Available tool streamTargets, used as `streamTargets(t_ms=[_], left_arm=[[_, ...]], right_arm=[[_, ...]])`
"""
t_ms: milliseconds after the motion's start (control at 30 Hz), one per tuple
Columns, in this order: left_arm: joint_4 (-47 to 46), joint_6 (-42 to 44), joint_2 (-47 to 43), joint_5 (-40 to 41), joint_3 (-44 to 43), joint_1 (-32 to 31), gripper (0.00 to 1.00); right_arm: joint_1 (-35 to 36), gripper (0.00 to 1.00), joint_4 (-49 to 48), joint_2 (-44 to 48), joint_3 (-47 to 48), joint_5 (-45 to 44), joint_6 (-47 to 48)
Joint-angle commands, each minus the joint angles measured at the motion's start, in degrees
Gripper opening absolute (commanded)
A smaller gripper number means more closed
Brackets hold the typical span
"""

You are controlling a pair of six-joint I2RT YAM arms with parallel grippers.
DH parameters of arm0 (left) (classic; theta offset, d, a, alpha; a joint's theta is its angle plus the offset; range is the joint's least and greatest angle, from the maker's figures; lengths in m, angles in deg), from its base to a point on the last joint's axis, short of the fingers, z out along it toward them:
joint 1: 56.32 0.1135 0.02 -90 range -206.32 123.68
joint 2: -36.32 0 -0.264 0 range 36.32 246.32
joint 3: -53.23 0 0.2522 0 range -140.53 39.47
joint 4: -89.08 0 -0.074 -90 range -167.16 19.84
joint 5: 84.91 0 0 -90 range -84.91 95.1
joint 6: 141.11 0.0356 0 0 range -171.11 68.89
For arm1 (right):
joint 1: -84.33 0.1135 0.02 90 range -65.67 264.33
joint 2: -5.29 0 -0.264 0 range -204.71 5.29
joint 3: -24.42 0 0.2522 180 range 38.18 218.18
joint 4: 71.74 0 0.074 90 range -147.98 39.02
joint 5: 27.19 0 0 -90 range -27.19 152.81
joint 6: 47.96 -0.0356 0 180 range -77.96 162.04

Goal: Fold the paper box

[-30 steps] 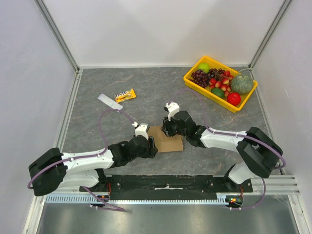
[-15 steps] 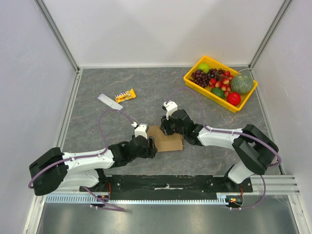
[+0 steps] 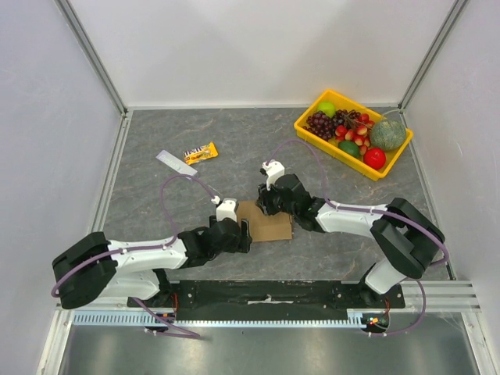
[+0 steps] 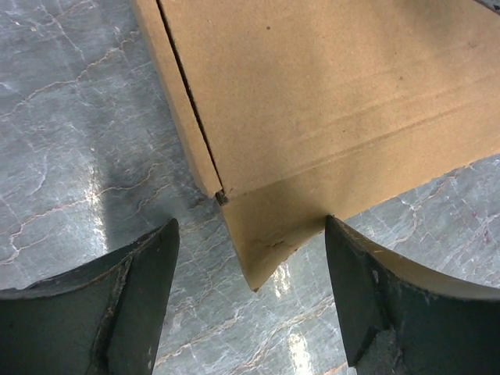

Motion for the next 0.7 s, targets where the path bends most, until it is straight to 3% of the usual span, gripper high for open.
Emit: streamTargets(t_ms=[0,667], left_arm=[[2.7,2.2,2.4,4.6,-0.4,0.0,0.82],[7.0,-2.0,6.5,8.2,-2.5,-0.1,0.83]], right_arm=[[-0.7,0.4,0.5,-1.2,1.2,0.2,-0.2],[-1.2,0.4,1.4,-1.9,1.3,2.2,-1.3]])
